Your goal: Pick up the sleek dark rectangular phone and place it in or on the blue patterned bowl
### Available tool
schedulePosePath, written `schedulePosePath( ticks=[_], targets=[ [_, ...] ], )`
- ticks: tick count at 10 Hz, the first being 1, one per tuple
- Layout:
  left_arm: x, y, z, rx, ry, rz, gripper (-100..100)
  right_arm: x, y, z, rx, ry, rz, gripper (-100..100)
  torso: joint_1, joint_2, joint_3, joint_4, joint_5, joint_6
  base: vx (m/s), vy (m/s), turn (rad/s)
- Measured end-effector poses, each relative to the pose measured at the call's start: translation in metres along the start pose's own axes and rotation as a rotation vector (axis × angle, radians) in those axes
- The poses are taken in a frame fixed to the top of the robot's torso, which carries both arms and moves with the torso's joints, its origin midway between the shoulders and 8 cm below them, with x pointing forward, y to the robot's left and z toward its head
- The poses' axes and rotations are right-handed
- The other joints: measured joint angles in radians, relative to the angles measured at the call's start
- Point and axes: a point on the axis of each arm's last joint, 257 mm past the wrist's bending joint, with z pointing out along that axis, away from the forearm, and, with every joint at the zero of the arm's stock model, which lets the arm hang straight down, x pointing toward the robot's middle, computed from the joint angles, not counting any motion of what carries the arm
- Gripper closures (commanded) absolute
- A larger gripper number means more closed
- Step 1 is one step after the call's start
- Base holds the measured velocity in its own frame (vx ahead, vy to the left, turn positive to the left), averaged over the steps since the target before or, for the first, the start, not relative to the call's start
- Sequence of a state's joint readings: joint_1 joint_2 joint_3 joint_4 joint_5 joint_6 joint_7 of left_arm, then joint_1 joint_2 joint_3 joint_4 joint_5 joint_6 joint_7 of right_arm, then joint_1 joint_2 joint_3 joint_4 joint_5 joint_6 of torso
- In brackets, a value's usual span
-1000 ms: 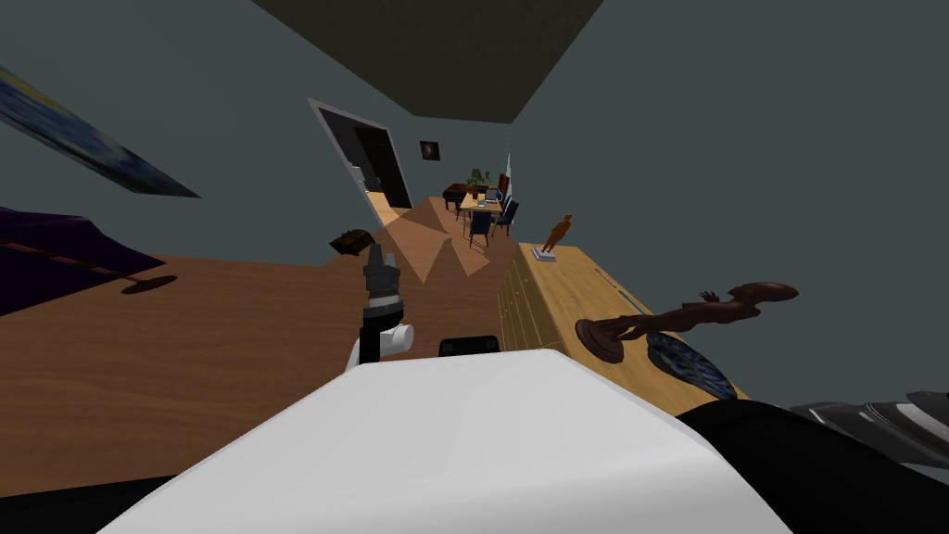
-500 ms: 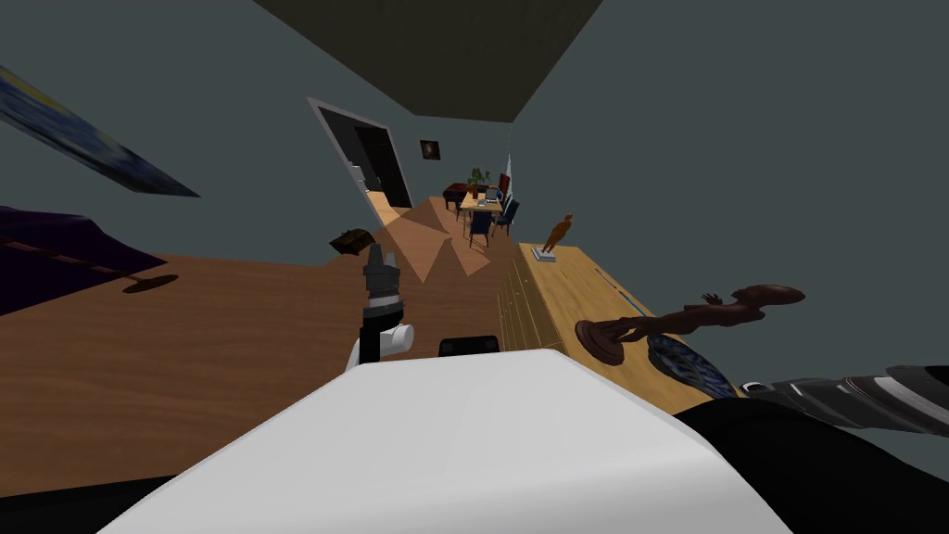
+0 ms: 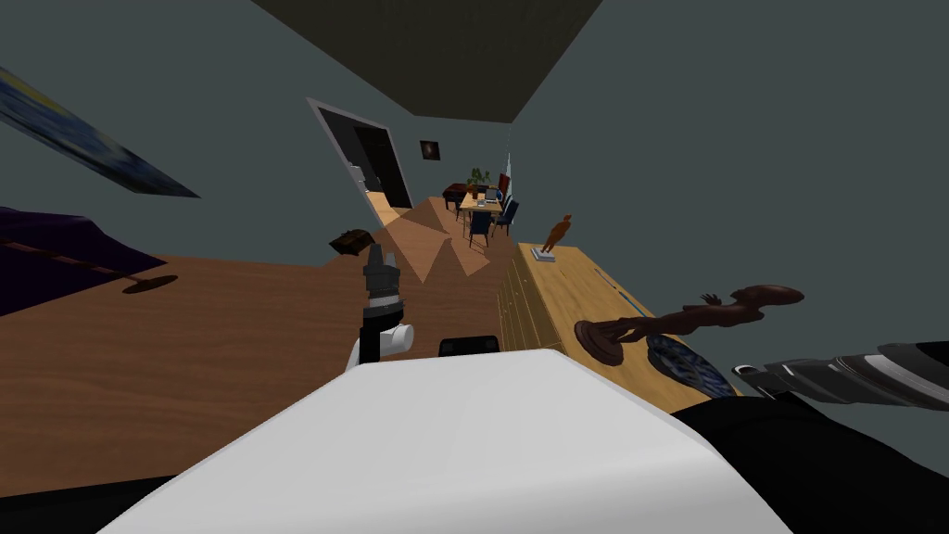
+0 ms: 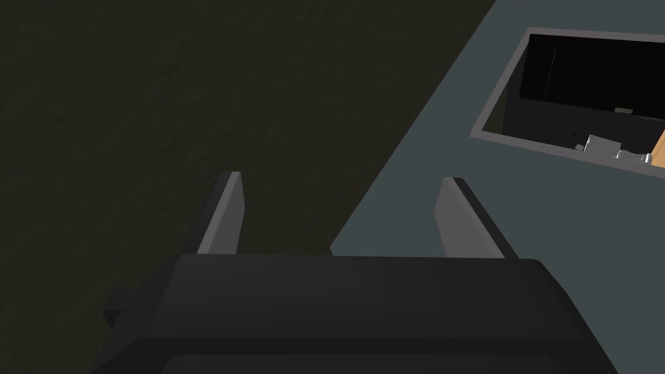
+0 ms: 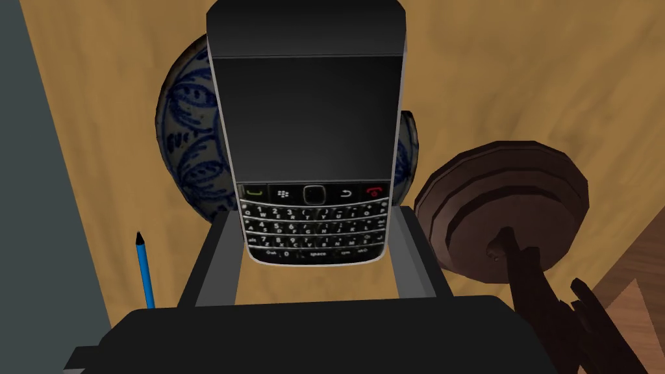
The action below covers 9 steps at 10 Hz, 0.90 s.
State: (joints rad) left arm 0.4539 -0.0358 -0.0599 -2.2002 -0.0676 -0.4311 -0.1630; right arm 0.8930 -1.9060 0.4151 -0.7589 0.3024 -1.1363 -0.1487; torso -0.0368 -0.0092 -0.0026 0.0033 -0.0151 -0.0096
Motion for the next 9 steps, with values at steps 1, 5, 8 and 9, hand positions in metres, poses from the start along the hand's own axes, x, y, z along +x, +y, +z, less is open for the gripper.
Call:
schedulePosePath(
  ticks=[1,5,8,9],
  targets=[
    [0.0,0.0,0.0,0.0,0.0,0.0,0,-0.002,0.001,0.0,-0.001,-0.005,-0.001,100,0.0,0.0,0.0,0.0,0.0,0.0,0.008,-0.008,-0.014],
    [0.0,0.0,0.0,0.0,0.0,0.0,0,-0.016,0.001,-0.007,-0.006,-0.03,-0.003,-100,0.0,0.001,0.001,0.0,0.0,0.0,0.004,-0.004,0.005],
    [0.0,0.0,0.0,0.0,0.0,0.0,0,-0.016,0.001,-0.007,-0.006,-0.03,-0.003,-100,0.0,0.001,0.001,0.0,0.0,0.0,0.0,0.0,0.0],
    [0.0,0.0,0.0,0.0,0.0,0.0,0,-0.016,0.001,-0.007,-0.006,-0.03,-0.003,0,0.0,0.001,0.001,0.0,0.0,0.0,0.0,0.0,0.0]
  ],
)
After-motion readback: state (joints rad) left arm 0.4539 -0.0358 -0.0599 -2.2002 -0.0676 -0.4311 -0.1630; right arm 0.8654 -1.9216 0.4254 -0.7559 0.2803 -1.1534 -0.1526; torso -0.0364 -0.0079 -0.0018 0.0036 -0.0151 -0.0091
